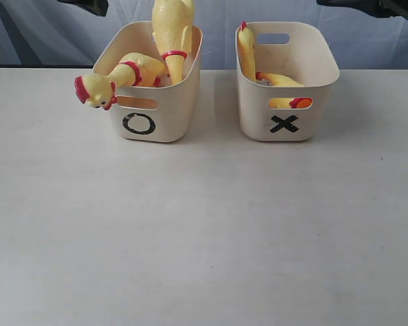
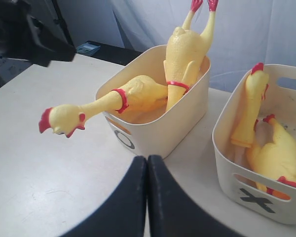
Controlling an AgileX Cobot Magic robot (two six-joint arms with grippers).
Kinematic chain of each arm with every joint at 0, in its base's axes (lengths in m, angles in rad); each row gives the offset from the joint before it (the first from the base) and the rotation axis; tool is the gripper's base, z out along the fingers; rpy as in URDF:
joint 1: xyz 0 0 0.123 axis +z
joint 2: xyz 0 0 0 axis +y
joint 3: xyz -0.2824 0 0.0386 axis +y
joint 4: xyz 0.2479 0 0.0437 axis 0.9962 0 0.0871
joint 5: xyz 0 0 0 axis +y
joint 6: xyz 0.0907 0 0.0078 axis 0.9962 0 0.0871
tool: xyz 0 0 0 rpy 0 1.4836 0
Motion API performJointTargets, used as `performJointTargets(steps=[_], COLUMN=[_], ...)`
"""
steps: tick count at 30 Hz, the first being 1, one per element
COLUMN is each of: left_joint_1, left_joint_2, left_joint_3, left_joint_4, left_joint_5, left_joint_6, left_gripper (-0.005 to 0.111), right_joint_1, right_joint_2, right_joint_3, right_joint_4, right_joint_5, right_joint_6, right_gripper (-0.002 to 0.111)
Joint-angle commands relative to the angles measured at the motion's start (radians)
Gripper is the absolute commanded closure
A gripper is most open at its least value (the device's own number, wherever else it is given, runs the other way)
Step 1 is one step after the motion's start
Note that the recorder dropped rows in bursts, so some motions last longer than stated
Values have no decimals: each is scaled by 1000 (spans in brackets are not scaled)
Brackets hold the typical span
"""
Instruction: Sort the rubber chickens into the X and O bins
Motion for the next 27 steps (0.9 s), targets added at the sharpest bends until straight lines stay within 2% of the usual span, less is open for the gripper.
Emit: performJointTargets(steps=[1,8,12,22,27], left_joint_1=[-6,-6,-6,-6,-6], left_joint_2=[-147,-329,-437,-730,-864], left_joint_3=[78,255,363,676,868], left_joint_4=[-15,-21,-25,-44,-107], left_joint_5=[14,17,-25,-197,-367], left_joint_6=[1,1,1,17,99], left_gripper=[107,107,107,107,107], right_joint_1=[-3,-3,-3,-5,-6], right_joint_2=[-9,-9,-9,-52,-195], right_joint_3=[5,5,5,5,25], right_joint_4=[3,3,3,-2,0], right_joint_5=[-11,-11,-11,-7,-7], right_joint_6=[-4,-4,-4,-4,-4], right_gripper=[108,108,108,108,108])
